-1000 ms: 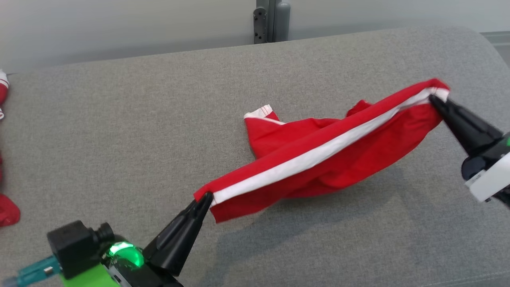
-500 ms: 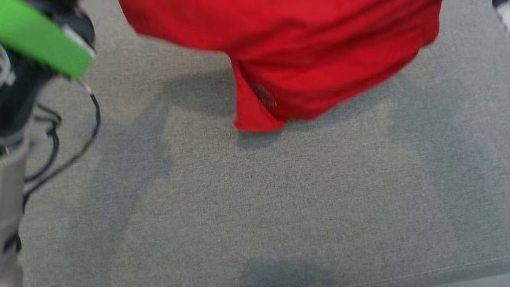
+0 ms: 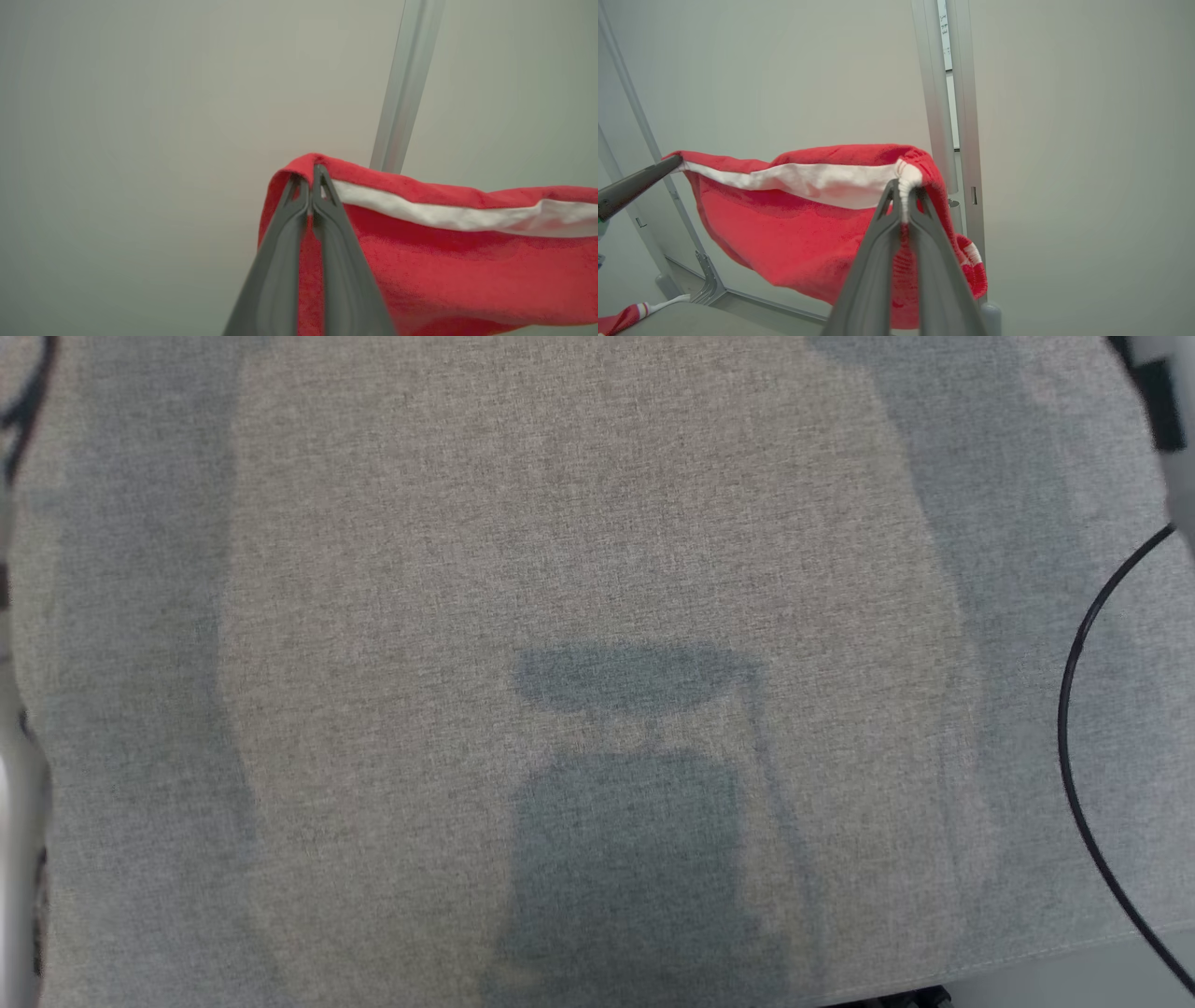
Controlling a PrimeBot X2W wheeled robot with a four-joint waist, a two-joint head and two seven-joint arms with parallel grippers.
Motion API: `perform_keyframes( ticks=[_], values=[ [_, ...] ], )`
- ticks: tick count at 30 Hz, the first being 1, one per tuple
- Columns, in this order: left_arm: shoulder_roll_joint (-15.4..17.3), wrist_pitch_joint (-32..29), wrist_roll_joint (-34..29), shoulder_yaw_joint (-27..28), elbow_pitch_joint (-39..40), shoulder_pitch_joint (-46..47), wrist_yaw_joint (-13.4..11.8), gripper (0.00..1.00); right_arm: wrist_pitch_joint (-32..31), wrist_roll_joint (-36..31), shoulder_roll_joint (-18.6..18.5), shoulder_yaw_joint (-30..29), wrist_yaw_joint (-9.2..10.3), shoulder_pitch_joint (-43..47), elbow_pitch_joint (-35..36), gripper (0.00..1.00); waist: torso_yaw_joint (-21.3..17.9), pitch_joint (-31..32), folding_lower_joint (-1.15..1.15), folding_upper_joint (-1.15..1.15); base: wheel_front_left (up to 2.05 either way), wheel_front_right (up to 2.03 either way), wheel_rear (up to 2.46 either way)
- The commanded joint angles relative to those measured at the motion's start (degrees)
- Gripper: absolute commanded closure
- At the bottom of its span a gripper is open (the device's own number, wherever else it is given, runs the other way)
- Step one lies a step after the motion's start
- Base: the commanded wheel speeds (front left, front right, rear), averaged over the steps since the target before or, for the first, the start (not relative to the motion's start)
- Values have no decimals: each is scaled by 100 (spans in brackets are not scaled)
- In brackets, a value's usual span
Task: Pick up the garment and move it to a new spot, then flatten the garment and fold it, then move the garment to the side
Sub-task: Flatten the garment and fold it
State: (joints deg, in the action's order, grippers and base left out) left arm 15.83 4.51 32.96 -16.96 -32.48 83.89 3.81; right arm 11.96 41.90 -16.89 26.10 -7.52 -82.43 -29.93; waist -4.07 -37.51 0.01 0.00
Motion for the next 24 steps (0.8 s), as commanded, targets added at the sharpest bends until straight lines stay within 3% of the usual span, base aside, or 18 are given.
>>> perform_keyframes(
  ticks=[1, 4, 8, 15, 19, 24],
  values=[
    [39, 155, 62, -50, -174, -324, 117, 100, 113, 195, -114, 213, 6, 334, -5, 100, 23, -139, -1, 0, 0, 0, 0],
    [-81, 432, 265, -199, -494, -1121, 281, 100, 263, 613, -390, 845, 5, 1095, 248, 100, 104, 37, -1, 0, 0, 0, 0],
    [-171, 390, 776, -433, -436, -2309, 365, 100, 328, 1286, -1081, 1367, 4, 2141, 887, 100, 243, 186, -1, 0, 0, 0, 0],
    [15, 415, 1143, -942, 522, -4532, 368, 100, 328, 1561, -2076, 1486, 2, 3820, 2057, 100, 381, 873, -1, 0, 0, 0, 0],
    [254, 357, 1075, -1120, 1469, -5768, 73, 100, 325, 1413, -2437, 1518, 2, 4777, 2606, 100, 397, 1464, -1, 0, 0, 0, 0],
    [541, 130, 1284, -1155, 2941, -7393, -547, 100, 326, 1291, -2895, 1686, 2, 5901, 3185, 100, 293, 2028, -1, 0, 0, 0, 0]
  ],
)
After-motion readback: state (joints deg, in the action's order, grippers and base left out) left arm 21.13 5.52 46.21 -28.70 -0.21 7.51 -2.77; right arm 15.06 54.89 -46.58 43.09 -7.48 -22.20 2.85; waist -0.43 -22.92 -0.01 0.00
